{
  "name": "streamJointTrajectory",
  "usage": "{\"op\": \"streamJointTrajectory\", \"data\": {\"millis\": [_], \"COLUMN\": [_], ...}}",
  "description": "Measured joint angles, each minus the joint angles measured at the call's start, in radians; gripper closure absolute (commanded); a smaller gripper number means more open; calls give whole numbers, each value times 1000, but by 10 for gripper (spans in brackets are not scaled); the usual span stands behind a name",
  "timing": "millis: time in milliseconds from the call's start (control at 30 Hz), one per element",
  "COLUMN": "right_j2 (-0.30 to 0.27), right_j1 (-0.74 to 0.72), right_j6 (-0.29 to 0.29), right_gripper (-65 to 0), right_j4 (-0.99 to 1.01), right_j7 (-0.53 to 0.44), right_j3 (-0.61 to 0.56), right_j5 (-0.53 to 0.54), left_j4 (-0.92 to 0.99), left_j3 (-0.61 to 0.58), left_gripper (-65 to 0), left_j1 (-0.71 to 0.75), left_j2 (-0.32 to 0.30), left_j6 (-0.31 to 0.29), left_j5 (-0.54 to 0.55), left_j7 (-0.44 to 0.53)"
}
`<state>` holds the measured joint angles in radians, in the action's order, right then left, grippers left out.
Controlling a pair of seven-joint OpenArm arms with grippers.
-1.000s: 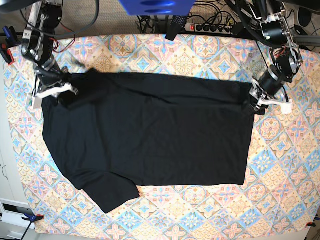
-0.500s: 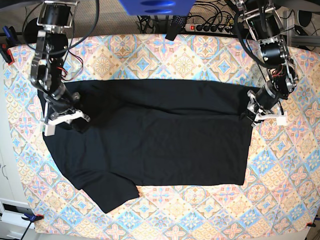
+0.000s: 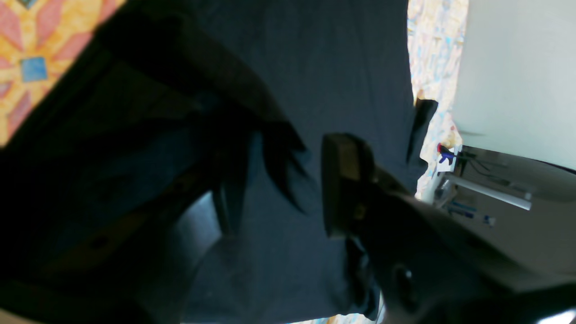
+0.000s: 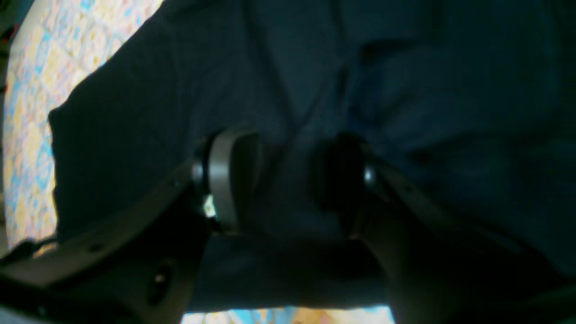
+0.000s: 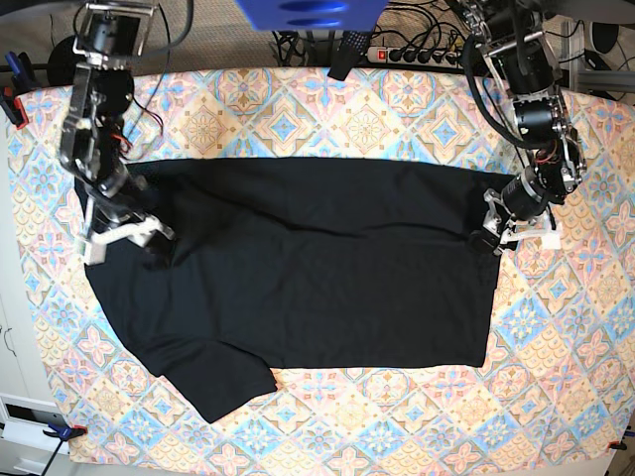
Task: Fold the T-shirt properly
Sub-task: 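Lower both grippers and regrasp the shirt along the shoulder edge, then drag the shirt by its shoulder edge with both grippers, smoothing it flat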
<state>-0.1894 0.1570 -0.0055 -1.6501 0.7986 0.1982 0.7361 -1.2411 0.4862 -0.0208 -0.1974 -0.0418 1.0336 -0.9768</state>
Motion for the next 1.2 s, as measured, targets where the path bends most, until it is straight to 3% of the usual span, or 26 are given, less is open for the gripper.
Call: {"op": "streamJointTrajectory", "data": {"millis": [167,233,333,767,1200], "right_j2": [-2,-2,-3,3,3], "right_j1": [125,169,219,264,264], "right_j6": [2,0,1,3,3], "right_gripper": [-304,-304,-304,-303,-303], "right_j4": [-106,-125,-129,-129,-130], "right_j7": [1,-2,0,2,0], "right_j3": [65,93,114,112,110], "right_j5": [5,3,5,5,5], "left_j4": [-110,-142,-147,-126,79], "left_j3": [55,63,65,64,66], "left_gripper": [-279,-279,-279,-279,-278], "left_j1": [130,175,219,318,242], "left_j2": [-42,-66,-67,-18,-14], "left_j6": [5,-1,-3,0,-19], "left_j5": [135,206,262,278,319], "left_j7": [-3,-55,-54,-56,-37]}}
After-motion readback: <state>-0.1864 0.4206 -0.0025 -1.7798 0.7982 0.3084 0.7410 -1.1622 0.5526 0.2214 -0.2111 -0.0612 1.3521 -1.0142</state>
